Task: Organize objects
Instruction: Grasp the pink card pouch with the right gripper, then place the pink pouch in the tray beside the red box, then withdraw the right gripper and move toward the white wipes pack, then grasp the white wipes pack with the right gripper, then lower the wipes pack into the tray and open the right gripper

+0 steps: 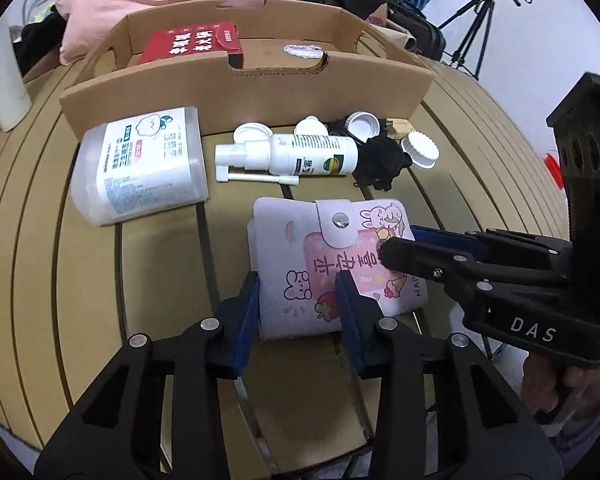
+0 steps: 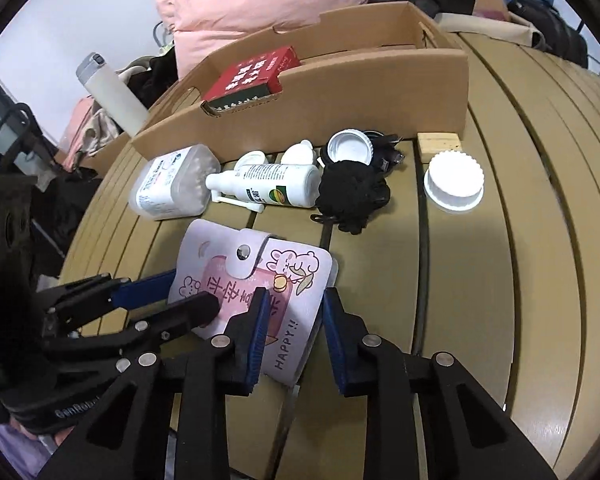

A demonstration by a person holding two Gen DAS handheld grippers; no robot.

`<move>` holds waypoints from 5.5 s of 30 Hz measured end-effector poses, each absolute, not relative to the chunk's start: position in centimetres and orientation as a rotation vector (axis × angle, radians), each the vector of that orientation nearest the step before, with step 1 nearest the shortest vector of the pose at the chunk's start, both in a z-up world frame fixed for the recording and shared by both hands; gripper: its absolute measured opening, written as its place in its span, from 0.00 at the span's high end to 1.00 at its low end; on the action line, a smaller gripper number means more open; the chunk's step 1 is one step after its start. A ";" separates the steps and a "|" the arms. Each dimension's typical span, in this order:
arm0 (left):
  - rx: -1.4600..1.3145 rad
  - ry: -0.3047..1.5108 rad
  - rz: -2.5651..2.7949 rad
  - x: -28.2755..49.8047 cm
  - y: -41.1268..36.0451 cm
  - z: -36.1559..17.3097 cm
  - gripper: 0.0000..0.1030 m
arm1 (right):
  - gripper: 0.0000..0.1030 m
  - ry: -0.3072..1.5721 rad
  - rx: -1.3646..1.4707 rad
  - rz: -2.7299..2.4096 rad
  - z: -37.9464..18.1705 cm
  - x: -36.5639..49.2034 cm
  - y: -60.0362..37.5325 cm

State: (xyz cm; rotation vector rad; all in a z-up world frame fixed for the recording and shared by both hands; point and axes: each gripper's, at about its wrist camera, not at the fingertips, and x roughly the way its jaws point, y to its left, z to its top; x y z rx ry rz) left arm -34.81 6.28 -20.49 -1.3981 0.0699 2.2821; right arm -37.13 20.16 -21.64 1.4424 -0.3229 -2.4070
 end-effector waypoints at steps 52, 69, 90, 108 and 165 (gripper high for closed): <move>-1.199 -0.071 2.740 -34.7 -6.2 -4.9 0.17 | 0.12 -0.200 1.094 -2.719 -4.2 -38.1 25.8; -0.722 -0.022 2.915 -12.8 -13.1 9.5 0.00 | 0.12 0.010 0.840 -2.889 12.7 -12.8 35.8; -0.986 -0.125 2.701 -29.7 -7.7 -6.7 0.02 | 0.14 0.000 1.101 -2.534 -4.2 -23.4 25.0; -1.239 -0.296 2.372 -43.7 -5.1 -19.0 0.71 | 0.67 -0.329 1.221 -2.311 -19.9 -44.6 10.3; -1.274 -0.410 2.379 -58.7 11.9 -11.9 0.33 | 0.19 0.120 1.232 -2.701 -13.8 -60.8 23.3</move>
